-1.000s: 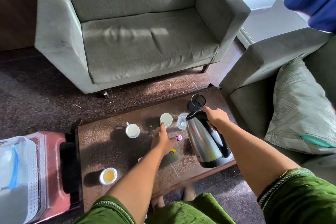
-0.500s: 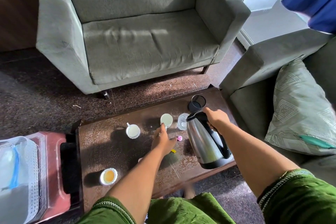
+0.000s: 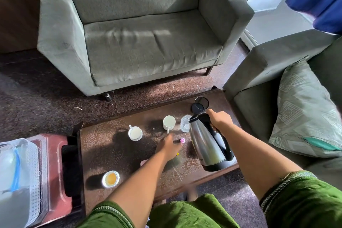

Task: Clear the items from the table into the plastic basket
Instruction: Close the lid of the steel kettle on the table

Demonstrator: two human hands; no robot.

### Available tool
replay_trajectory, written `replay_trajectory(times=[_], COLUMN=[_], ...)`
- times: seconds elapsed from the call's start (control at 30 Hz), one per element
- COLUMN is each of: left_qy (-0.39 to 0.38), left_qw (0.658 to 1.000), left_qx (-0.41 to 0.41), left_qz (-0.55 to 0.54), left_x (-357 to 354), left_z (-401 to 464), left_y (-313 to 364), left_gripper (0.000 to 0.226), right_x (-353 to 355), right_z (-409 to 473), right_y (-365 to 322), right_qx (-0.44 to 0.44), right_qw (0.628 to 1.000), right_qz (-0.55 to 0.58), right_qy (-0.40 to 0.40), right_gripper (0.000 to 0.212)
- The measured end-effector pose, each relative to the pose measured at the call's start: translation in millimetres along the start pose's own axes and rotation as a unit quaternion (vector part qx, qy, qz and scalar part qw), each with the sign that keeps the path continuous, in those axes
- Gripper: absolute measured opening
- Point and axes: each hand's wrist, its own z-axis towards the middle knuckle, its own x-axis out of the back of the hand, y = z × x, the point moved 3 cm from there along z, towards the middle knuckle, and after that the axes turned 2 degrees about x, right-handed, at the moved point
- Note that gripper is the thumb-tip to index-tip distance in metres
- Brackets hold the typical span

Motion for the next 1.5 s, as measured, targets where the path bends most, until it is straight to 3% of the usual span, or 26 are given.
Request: replay_trajectory(times=[0.23, 0.37, 1.5], left_qy=[-0.047, -0.053, -0.051], left_qw=[0.992, 0.990, 0.985], left_qx=[-0.051, -0.081, -0.096], left_qz=[0.103, 0.100, 0.134], left_x=[-40.0, -55.7, -49.2], left_z=[-12.3, -15.9, -19.1], left_y=[15.9, 23.7, 39.8], left_gripper=[0.051, 0.054, 0.056], right_x=[-3.8, -5.3, 4.9], right_z=[-0.4, 0.6, -6.7], right_y=[-5.1, -8.2, -16.7], right_qx=[-0.004, -0.004, -0.010], right_qw=[1.000, 1.000, 1.000], right_qz=[0.006, 0.003, -0.003], right_qy=[0.008, 0.007, 0.013], right_gripper=[0.051, 0.051, 0.046])
